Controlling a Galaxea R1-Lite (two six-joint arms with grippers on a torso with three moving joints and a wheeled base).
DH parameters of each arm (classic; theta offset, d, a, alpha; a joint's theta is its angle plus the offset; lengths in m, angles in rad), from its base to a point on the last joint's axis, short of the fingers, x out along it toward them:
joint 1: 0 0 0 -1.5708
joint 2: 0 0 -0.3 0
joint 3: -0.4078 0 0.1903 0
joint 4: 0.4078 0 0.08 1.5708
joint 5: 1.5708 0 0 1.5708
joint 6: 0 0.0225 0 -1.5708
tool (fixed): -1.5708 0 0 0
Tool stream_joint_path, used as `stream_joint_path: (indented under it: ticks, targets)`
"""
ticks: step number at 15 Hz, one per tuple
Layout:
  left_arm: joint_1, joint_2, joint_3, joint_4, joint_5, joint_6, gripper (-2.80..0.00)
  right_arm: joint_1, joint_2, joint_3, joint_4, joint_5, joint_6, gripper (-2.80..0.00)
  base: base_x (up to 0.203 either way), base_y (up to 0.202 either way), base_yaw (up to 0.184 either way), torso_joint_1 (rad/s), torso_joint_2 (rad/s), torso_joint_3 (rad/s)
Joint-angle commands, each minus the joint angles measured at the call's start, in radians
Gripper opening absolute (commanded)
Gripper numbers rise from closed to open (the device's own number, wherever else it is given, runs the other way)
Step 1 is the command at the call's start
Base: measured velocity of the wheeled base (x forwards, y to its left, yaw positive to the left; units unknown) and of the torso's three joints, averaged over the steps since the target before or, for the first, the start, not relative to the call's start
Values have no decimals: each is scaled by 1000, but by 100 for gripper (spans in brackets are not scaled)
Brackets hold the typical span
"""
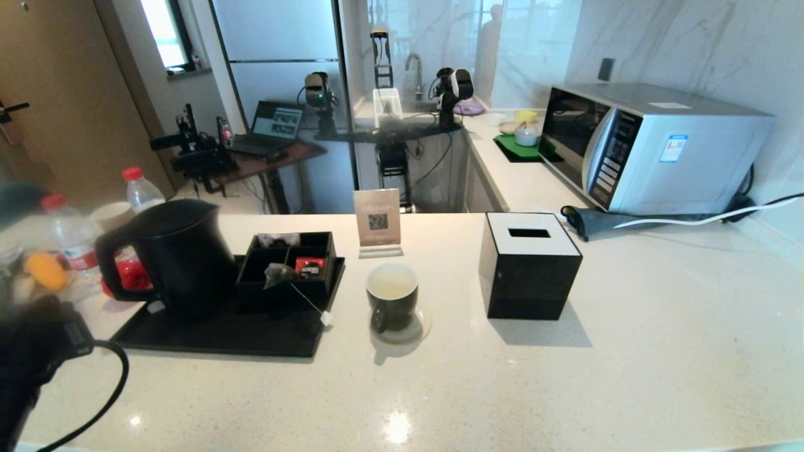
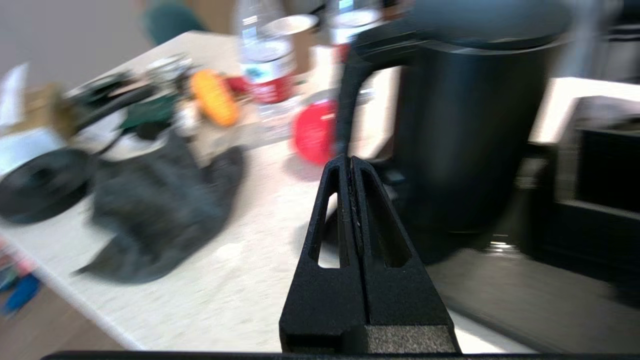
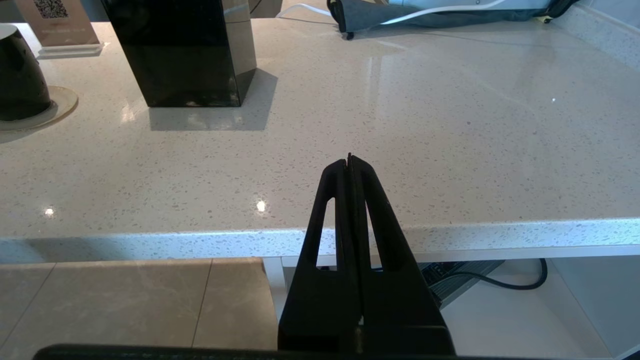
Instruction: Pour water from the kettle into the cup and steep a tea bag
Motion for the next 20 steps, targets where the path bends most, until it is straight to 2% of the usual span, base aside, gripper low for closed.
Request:
stream_joint_path:
  ticks: [1, 7, 12, 14, 20]
  targets:
    - [-83, -20, 0, -48, 3, -13, -280, 0, 1, 0, 0, -1, 0, -280, 0, 0, 0, 0, 0, 0]
    - [-335, -40, 0, -48, 4, -35, -280, 0, 1, 0, 0, -1, 0, -280, 0, 0, 0, 0, 0, 0]
    - [-499, -39, 0, -48, 6, -38, -280, 0, 1, 0, 0, -1, 0, -280, 0, 0, 0, 0, 0, 0]
    - [-523, -49, 0, -48, 8, -37, -280, 0, 1, 0, 0, -1, 0, -280, 0, 0, 0, 0, 0, 0]
    - [-523, -51, -5, -48, 5, -37, -280, 0, 1, 0, 0, -1, 0, -280, 0, 0, 0, 0, 0, 0]
